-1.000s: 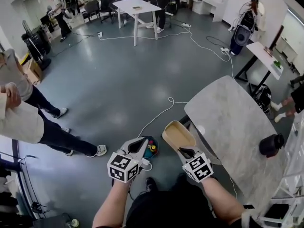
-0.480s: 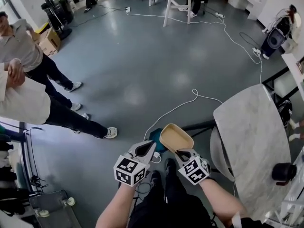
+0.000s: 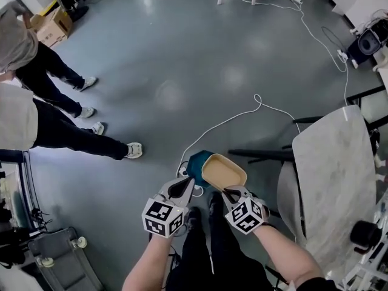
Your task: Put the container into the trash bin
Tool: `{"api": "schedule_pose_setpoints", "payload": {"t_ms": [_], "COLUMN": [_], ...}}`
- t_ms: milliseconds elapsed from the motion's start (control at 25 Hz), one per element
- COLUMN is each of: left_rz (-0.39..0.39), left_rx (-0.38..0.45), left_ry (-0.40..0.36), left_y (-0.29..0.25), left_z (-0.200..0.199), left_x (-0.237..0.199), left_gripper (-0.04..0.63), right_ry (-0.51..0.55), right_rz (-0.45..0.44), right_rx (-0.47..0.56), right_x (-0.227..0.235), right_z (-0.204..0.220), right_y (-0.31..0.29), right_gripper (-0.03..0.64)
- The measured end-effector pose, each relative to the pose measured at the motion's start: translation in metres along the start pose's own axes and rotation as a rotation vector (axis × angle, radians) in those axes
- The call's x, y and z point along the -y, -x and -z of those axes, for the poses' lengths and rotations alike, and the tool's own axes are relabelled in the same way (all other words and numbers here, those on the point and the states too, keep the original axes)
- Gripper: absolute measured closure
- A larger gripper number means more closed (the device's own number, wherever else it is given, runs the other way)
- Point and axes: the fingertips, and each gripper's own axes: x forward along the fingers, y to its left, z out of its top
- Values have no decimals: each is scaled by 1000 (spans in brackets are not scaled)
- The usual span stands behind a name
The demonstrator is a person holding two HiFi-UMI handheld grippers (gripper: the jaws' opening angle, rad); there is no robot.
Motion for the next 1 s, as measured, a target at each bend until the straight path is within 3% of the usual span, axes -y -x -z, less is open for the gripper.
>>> {"api": "schedule_pose_setpoints", "payload": {"t_ms": [600, 1000], "left_rz": [-59, -20], "left_rx": [-81, -121], "left_ry": [76, 10], "left_y": [-62, -100], "left_z": [93, 120], "left_x": [-68, -91], "left_gripper": [591, 591], "right_ry": [147, 180], "right_rz": [-68, -56], "right_rx": [-147, -187], "right_x": [9, 22], "right_z": [74, 96], "right_y": [-182, -256], "right_gripper": [603, 601]}}
